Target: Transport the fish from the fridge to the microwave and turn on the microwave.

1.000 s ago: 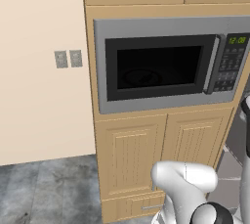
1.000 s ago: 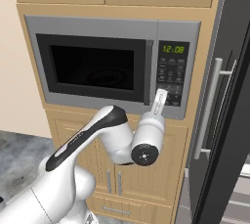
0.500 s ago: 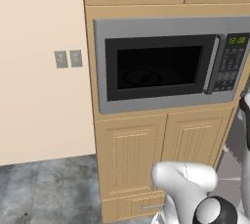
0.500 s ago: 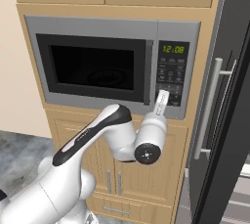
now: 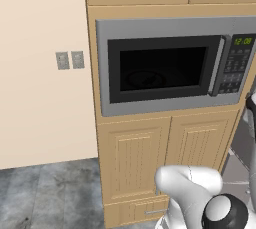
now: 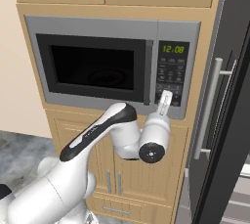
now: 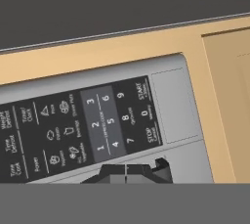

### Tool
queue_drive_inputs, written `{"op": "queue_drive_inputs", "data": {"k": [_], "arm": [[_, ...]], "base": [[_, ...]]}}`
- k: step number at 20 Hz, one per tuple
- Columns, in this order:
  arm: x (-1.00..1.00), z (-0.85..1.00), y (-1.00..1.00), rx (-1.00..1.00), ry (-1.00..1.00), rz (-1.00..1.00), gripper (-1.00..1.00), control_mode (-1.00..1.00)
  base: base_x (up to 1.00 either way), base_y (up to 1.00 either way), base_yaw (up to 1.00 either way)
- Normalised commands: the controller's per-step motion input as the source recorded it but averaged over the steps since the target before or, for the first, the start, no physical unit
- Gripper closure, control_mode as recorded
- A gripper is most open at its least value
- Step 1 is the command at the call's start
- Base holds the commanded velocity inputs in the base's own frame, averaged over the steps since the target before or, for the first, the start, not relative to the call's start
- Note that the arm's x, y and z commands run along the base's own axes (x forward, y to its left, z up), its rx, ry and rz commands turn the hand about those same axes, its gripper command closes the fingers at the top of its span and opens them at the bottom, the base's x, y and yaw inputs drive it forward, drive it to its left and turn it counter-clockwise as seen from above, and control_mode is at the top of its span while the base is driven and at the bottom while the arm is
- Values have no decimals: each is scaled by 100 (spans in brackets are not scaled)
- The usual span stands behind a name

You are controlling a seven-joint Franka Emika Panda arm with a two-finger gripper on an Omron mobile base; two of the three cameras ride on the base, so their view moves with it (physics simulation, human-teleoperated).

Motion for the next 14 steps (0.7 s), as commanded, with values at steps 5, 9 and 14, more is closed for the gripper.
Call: {"op": "queue_drive_inputs", "data": {"k": [5,9,14], "arm": [[11,-3,-10,0,1,0,100,-100],[13,-3,-7,0,1,0,100,-100],[16,-7,-5,0,1,0,100,-100]], "base": [[0,0,0],[0,0,0],[0,0,0]]}}
